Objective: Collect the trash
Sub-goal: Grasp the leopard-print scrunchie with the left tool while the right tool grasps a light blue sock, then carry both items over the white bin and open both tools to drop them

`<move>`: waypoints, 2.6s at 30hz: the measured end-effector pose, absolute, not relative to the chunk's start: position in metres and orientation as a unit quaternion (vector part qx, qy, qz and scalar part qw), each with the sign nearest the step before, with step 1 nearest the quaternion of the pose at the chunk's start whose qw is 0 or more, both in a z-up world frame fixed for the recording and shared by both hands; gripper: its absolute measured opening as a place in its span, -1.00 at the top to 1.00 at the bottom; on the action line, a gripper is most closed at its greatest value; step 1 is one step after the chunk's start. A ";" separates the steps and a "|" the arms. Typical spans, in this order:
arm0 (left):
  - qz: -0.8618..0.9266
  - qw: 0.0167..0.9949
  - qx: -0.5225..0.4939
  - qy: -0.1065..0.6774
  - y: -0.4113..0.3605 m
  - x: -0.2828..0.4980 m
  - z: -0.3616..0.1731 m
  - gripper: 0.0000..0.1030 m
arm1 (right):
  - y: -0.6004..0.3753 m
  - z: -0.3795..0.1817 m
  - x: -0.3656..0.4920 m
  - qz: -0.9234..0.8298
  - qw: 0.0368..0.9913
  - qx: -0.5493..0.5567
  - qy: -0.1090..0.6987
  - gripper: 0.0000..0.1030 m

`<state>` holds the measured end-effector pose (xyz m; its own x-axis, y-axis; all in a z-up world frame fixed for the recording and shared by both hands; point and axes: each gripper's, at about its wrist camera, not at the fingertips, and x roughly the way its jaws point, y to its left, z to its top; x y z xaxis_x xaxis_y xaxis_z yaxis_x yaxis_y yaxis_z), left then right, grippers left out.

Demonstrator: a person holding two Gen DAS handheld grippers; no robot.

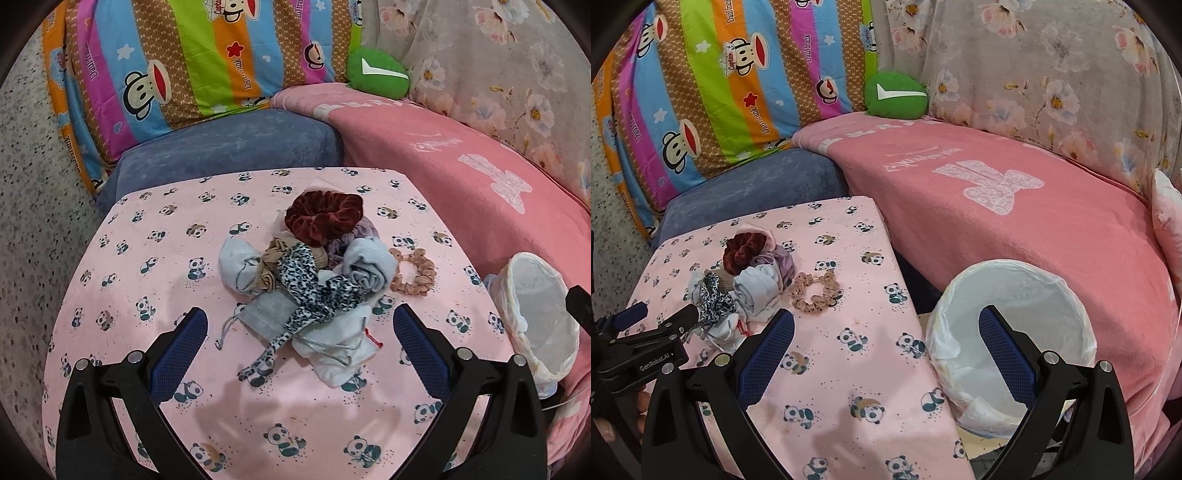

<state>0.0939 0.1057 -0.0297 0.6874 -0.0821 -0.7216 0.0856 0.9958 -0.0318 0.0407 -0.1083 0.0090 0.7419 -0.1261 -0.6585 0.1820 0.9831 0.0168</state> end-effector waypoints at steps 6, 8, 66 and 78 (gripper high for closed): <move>-0.073 0.909 -0.031 0.409 0.123 0.118 -0.048 -0.87 | -0.085 0.002 0.068 -0.068 0.933 0.040 0.352 -0.90; -0.088 0.903 -0.048 0.418 0.126 0.126 -0.053 -0.86 | -0.077 0.000 0.075 -0.062 0.933 0.040 0.352 -0.90; -0.186 0.930 -0.004 0.316 0.053 0.124 0.067 0.78 | -0.102 0.084 0.092 0.017 0.952 0.098 0.288 0.66; -0.250 0.918 0.037 0.306 -0.038 0.097 0.072 0.77 | -0.201 0.087 0.032 -0.067 0.953 0.120 0.270 0.65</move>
<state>0.0971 -0.0378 0.0721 0.6873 -0.4368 -0.5803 0.4820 0.8720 -0.0854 0.0318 -0.2008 0.0869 0.8449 -0.0630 -0.5312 0.1931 0.9620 0.1932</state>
